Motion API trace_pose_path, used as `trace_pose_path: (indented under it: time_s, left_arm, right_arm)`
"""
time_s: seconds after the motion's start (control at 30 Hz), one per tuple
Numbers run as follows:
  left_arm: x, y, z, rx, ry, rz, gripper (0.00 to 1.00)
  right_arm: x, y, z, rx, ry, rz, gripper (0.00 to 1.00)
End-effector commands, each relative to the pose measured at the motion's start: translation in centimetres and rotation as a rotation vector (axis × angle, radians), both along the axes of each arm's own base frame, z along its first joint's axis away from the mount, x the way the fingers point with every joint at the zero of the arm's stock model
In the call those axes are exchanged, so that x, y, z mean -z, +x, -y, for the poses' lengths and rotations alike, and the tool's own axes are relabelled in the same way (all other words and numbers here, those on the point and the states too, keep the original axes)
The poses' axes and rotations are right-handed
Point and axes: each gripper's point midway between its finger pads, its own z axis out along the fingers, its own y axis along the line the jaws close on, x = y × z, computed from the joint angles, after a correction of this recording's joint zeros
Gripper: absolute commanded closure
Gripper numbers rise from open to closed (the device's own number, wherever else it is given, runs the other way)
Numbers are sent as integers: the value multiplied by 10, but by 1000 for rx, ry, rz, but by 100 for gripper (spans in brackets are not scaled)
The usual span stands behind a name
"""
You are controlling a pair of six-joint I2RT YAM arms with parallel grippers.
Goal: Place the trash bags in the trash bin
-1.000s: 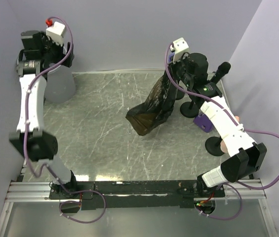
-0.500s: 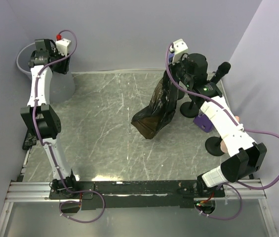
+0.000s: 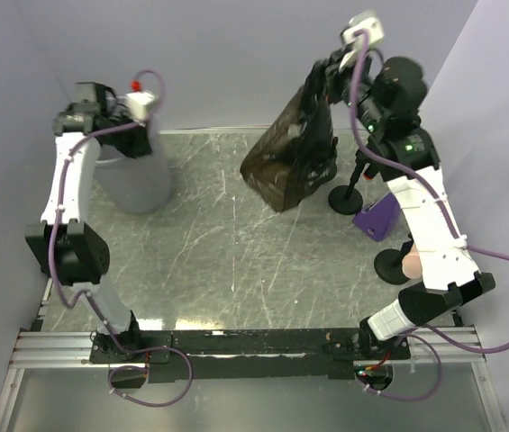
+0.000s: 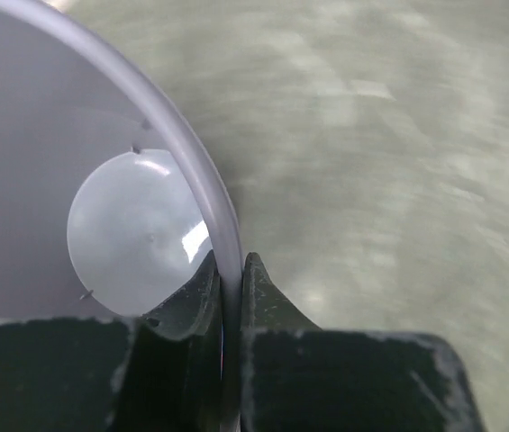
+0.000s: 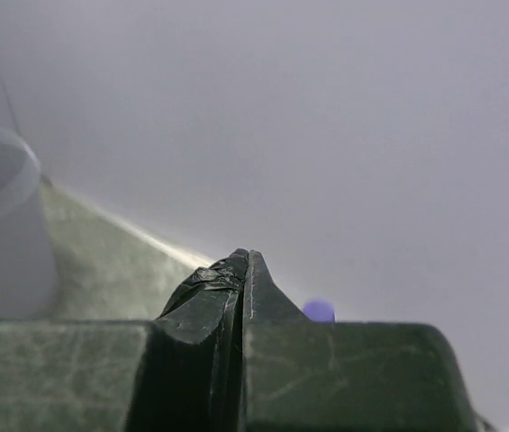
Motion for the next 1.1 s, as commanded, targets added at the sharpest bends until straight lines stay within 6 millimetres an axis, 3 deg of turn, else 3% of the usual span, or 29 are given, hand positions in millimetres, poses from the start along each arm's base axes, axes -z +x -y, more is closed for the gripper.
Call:
trace_pose_path:
  time_s: [0.0,0.13,0.27,0.37,0.43,0.47,0.5,0.53,0.7,0.9,1.0,1.07]
  left_arm:
    - [-37,-73,114,363,-115,50,99]
    - [-43,-105,168,511,-156,50,99]
    - [-38,-124,195,610,-157,31,98]
    - [-43,-126,198,666,-160,55,60]
    - [-56,-129,198,714,-159,105,44]
    - [-65,-132,197,728,-171,135,37]
    - [-76,-134,198,715,-196,166,17]
    - [-92,-127,200,684,-231,231,11]
    - [-140,-118,208,553,-416,367,4]
    - [-153,-109,226,441,-692,219,5]
    - [-169,-107,236,485,-780,216,9]
    - [-172,-98,239,475,-788,209,21]
  right_arm:
    - [-43,-11,-7,-58,100,55,100]
    - [-77,-22,1,-43,135,151,100]
    - [-103,-32,11,-15,157,233,100]
    - [-118,-40,15,-13,174,281,100]
    - [-125,-45,15,-18,184,303,100]
    - [-130,-47,16,-20,189,316,100]
    - [-133,-50,16,-25,195,326,100]
    - [-137,-51,14,-32,200,337,100]
    - [-153,-61,11,-53,221,386,100]
    - [-153,-58,1,-78,232,392,100]
    - [-154,-57,-4,-88,228,397,100]
    - [-153,-54,-7,-90,236,398,100]
